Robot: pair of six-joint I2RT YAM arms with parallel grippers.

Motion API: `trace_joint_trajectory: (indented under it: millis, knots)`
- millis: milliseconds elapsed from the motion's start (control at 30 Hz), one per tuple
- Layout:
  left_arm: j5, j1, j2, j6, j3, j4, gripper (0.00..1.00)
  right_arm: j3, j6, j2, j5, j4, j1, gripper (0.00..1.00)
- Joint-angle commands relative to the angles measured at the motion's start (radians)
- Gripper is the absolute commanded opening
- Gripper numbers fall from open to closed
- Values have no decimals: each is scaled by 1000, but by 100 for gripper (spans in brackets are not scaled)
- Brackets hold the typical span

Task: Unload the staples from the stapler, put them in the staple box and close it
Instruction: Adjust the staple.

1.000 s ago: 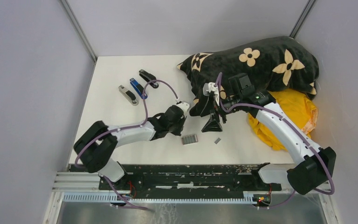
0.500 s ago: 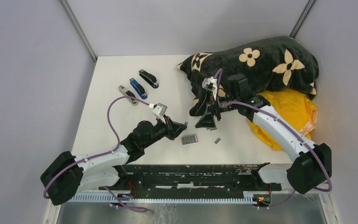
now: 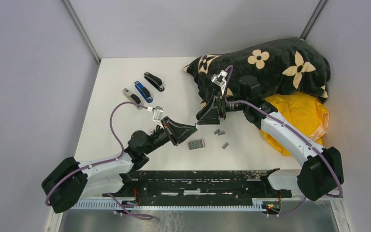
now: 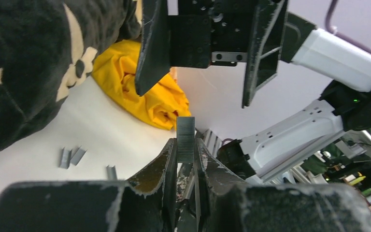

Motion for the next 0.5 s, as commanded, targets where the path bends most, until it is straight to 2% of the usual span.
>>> trace_joint_trajectory:
  millis: [0, 167, 467]
  knots:
    - [39, 2, -23, -59, -8, 137, 15, -7, 129, -19, -42, 147, 11, 80]
    - [49, 3, -21, -76, -13, 168, 15, -7, 144, -7, -66, 162, 37, 76]
    - [57, 2, -29, -89, -22, 197, 15, 2, 149, 9, -117, 179, 78, 57]
